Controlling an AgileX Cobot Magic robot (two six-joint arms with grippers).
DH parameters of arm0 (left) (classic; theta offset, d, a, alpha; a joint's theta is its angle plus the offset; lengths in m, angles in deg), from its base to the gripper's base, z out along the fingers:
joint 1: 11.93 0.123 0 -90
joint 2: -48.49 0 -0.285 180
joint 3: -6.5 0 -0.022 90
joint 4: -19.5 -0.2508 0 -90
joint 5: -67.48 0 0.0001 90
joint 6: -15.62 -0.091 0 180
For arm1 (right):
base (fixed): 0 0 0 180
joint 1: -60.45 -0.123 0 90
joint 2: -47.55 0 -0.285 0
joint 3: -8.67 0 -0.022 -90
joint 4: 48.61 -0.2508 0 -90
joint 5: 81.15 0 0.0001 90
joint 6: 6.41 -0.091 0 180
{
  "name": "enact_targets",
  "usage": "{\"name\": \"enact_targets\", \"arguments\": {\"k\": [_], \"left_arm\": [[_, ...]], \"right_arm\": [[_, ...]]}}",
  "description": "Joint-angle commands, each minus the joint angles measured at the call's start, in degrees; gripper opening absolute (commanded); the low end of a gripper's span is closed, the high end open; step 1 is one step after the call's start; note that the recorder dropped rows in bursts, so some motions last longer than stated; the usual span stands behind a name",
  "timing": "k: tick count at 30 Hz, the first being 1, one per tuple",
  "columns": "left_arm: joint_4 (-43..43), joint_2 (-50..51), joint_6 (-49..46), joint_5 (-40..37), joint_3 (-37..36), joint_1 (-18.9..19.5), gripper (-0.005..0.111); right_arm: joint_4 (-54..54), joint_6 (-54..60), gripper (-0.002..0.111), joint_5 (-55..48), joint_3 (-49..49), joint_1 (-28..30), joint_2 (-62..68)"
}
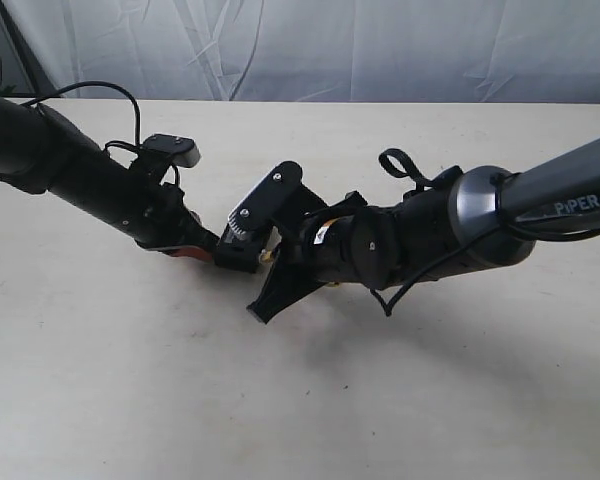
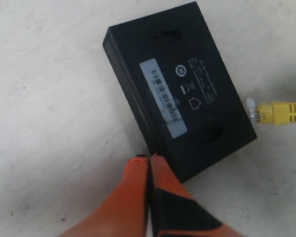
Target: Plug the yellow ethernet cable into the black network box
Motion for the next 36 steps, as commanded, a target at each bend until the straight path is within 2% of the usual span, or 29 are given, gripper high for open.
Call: {"name": "enact_targets", "arguments": {"k": [1,10,15,23,36], "left_arm": [[-0.5,0.2,-0.2,-1.9,-0.1,-0.5,0.000],[-4.3,-0.1,-0.2,-1.1,0.9,-0.5,0.000],[-6.8,-1.2,0.0,2.1,1.2,-0.5,0.000],[-7.7,-1.3,0.0,5.9,1.2,-0.5,0.000],[-7.8,-1.3,1.0,6.1,1.2,-0.5,0.000]], "right_arm": [[0.1,0.1,-0.001,0.5,-0.3,0.1,-0.5],[0.1,0.1,-0.001,-1.4,-0.3,0.1,-0.3],[0.1,0.1,-0.001,-1.4,-0.3,0.1,-0.3],[0.1,0.1,-0.001,-1.6,-0.3,0.1,-0.3],[0.1,0.1,-0.001,-2.0,-0.3,0.0,0.9]]}}
